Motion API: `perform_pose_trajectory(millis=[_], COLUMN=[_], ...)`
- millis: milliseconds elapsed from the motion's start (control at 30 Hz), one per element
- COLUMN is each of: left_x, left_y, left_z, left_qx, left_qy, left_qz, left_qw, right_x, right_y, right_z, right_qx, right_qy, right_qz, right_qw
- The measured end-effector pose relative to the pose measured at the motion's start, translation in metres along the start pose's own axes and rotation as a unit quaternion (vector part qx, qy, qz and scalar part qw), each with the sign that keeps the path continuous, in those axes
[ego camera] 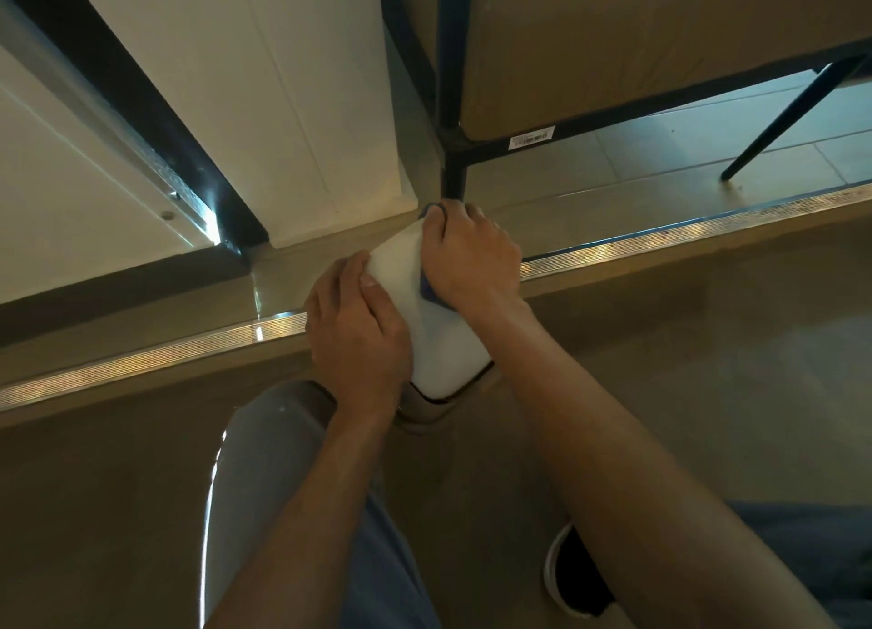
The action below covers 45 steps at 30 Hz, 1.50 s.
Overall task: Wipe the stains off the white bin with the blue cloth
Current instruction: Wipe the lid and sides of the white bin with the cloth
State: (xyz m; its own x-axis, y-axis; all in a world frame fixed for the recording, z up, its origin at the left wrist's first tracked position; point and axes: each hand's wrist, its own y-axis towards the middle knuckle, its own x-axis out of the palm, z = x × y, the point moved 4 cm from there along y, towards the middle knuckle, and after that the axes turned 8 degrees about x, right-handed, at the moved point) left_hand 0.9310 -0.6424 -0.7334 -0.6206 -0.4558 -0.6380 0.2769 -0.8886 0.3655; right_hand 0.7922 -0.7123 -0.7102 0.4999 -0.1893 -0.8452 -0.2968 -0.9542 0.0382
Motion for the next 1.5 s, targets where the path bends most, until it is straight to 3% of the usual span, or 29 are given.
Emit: perform_pose_trajectory(millis=[133,267,400,567,767,900,1033,1167,1333,1500], left_x=[0.000,-0.001,0.000,0.001,-0.002,-0.004,0.001,0.001,0.003,0.003], left_y=[0.000,-0.001,-0.001,-0.001,-0.003,-0.001,-0.004,-0.003,-0.005,-0.006], left_z=[0.001,0.002,0.002,0.001,0.003,0.007,0.002,0.000,0.006,0.005], left_qx=[-0.003,-0.002,-0.002,-0.010,-0.012,-0.009,-0.018,-0.015,-0.005,-0.014], left_qy=[0.007,0.007,0.007,0.002,0.005,0.004,0.007,0.006,0.004,0.004], left_qz=[0.003,0.007,0.002,0.003,-0.014,-0.003,-0.011,-0.001,0.001,-0.008], left_qw=[1.000,1.000,1.000,1.000,1.000,1.000,1.000,1.000,1.000,1.000], right_x=[0.001,0.014,0.012,0.004,0.030,0.031,0.035,0.041,0.037,0.032], right_y=[-0.030,-0.078,-0.073,-0.039,-0.089,-0.097,-0.087,-0.128,-0.126,-0.129], right_z=[0.021,0.075,0.079,0.087,0.100,0.108,0.112,0.090,0.092,0.087], right_qx=[-0.031,0.068,0.137,0.273,0.238,0.291,0.334,0.311,0.358,0.333], right_qy=[0.086,0.174,0.188,0.246,0.327,0.387,0.363,0.369,0.369,0.376], right_qz=[0.077,0.111,0.077,-0.018,0.080,0.053,0.063,0.108,0.078,0.068], right_qw=[0.993,0.976,0.970,0.930,0.911,0.873,0.868,0.869,0.854,0.862])
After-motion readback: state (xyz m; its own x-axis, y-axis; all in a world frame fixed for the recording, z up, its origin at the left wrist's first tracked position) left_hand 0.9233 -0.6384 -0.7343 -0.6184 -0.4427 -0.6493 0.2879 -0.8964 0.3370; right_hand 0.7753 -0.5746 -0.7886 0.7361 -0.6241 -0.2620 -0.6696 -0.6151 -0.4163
